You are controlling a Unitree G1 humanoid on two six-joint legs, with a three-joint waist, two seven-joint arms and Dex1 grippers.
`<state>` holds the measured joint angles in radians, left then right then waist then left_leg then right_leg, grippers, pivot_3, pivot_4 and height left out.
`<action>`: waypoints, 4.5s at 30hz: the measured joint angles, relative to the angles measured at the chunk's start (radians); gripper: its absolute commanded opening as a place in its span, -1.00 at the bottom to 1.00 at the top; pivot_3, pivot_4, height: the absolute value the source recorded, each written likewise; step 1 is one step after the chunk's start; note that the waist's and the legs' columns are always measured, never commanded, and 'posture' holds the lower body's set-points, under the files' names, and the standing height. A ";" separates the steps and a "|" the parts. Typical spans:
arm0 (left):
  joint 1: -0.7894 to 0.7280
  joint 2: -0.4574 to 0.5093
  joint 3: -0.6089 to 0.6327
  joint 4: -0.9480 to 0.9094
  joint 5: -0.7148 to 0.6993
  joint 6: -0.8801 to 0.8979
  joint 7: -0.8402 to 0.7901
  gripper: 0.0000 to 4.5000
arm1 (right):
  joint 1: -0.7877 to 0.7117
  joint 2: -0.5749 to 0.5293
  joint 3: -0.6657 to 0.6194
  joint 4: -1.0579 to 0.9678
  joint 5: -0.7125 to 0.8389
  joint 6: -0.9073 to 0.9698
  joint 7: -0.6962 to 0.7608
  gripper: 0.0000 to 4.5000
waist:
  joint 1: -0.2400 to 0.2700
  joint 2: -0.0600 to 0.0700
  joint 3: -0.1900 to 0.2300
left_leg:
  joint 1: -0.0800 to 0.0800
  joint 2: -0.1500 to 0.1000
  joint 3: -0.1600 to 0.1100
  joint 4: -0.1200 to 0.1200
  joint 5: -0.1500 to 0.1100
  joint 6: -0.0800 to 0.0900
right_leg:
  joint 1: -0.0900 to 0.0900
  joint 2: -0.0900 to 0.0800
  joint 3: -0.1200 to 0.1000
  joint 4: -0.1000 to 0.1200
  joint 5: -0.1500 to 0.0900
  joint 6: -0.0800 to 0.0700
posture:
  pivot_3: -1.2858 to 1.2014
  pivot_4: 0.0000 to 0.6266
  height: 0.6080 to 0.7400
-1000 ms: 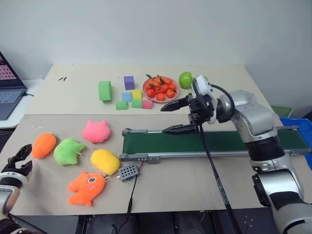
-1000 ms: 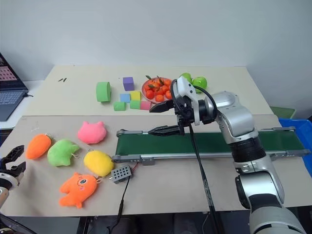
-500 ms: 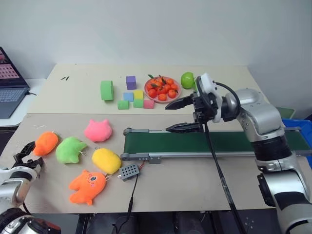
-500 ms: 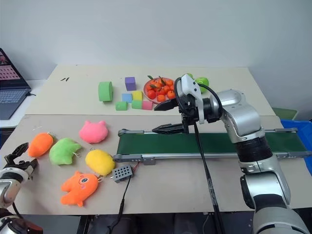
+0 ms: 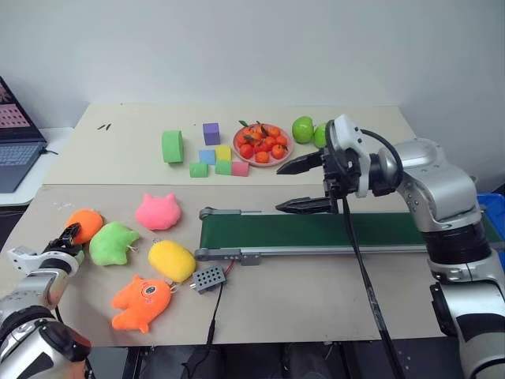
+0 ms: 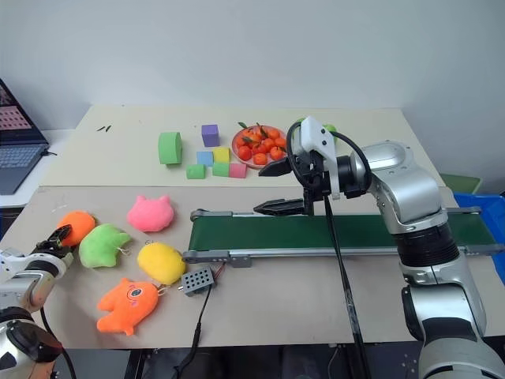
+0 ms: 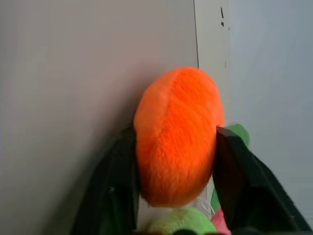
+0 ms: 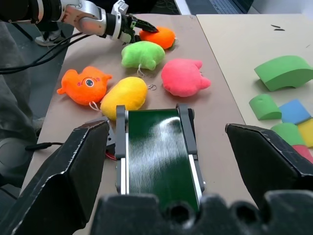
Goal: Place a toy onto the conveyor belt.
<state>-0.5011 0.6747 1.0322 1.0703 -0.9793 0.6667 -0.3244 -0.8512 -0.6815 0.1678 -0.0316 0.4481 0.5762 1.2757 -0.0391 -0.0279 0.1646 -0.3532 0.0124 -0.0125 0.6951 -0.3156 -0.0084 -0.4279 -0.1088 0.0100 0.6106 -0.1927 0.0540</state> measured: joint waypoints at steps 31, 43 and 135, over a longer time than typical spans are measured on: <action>-0.217 0.051 -1.110 -1.257 0.522 -0.265 -0.367 -0.88 | 0.024 0.031 -0.037 0.002 -0.003 -0.022 -0.087 1.00 | -0.011 -0.002 0.002 | -0.007 -0.006 -0.001 0.000 0.002 -0.004 | -0.010 -0.002 0.006 0.000 0.000 0.001 | 0.03 -0.52 0.97; -0.035 0.214 -1.328 -0.998 1.262 -1.261 -0.416 -0.88 | 0.072 0.015 -0.087 -0.028 0.005 -0.022 -0.130 1.00 | 0.027 -0.002 0.002 | -0.011 -0.006 -0.001 0.002 0.000 0.001 | -0.012 -0.002 0.004 -0.001 0.000 0.001 | 0.03 -0.52 0.97; -0.229 -0.020 -1.045 -1.141 0.340 -0.036 -0.631 0.99 | 0.431 -0.310 -0.452 -0.246 0.184 0.163 -0.274 1.00 | 0.026 0.002 0.001 | -0.012 -0.005 -0.003 0.018 -0.005 0.009 | -0.008 -0.001 0.005 0.004 0.001 0.002 | 0.03 -0.52 0.97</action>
<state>-0.7304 0.6545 -0.0128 -0.0707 -0.6392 0.6305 -0.9557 -0.4206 -0.9918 -0.2842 -0.2773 0.6324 0.7389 1.0015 -0.0132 -0.0262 0.1659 -0.3647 0.0072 -0.0152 0.7126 -0.3201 0.0002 -0.4362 -0.1097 0.0146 0.6141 -0.1919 0.0555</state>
